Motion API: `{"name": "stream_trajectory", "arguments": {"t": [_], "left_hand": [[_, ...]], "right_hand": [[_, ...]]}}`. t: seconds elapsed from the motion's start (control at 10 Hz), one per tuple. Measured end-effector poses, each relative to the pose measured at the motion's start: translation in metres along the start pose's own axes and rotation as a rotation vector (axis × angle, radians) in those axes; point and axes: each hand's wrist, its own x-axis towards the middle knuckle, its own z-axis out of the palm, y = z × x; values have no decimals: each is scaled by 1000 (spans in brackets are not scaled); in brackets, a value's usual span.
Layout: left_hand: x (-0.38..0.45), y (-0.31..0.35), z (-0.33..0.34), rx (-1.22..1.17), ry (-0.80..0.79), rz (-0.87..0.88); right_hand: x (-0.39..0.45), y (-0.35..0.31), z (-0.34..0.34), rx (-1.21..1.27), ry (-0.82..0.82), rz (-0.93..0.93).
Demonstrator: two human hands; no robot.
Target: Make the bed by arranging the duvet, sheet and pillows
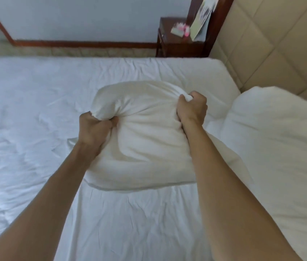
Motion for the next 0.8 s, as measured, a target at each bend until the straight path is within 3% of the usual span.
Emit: {"name": "stream_trajectory", "arguments": {"t": [0.3,0.6,0.7,0.8], "left_hand": [[-145,137,24,-236,-178,260],[-329,217,133,-316,-458,522],[-372,205,193,-226,-541,430],[-406,179,237,498,-867,272]], "right_hand": [[-37,-60,-197,198,187,-193],[-39,-40,-453,210,643,-424],[-40,-3,-524,157,738,-337],[-24,57,-567,17,667,-61]]}}
